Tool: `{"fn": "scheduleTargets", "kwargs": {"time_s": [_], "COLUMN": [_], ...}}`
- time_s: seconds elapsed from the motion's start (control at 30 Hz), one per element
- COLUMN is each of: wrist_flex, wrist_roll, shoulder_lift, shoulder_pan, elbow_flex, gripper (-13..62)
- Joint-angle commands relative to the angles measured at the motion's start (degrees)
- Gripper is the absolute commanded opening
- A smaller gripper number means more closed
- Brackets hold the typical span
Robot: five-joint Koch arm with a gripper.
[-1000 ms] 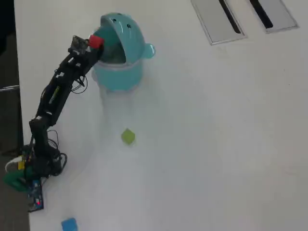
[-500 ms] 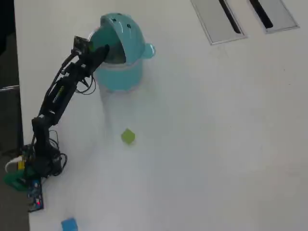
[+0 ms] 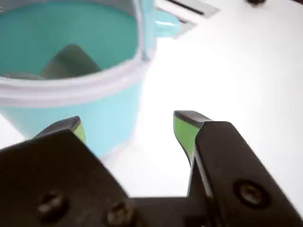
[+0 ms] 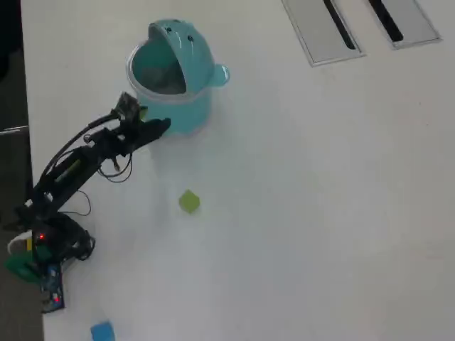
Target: Grasp RGB lego blocks and put them in the bin one by one.
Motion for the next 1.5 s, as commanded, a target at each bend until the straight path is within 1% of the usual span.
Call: {"fn": "scheduleTargets", "kwargs": {"time_s": [0.0,0.1,0.2,0.37,0.5,0.73,1.1,1.47], "wrist_flex": [-0.1,1.9,2.2,2.3,1.8,-2.5,-6.1,-7.5], "wrist_roll": [0.1,3.3,3.8,3.1,2.4,2.3,2.3,0.8], "shoulder_lift": [5.7,6.8,7.5,6.9,4.0,-2.1,-12.0,-18.5], "shoulder_pan": [4.4,11.6,16.5,22.1,25.0,25.2,23.9,24.8], "elbow_flex": [-0.1,2.5,5.8,10.4,12.5,16.0,16.4,16.6], "gripper": [34.8,34.6,34.6,34.6,34.7,34.7,34.7,34.6]}}
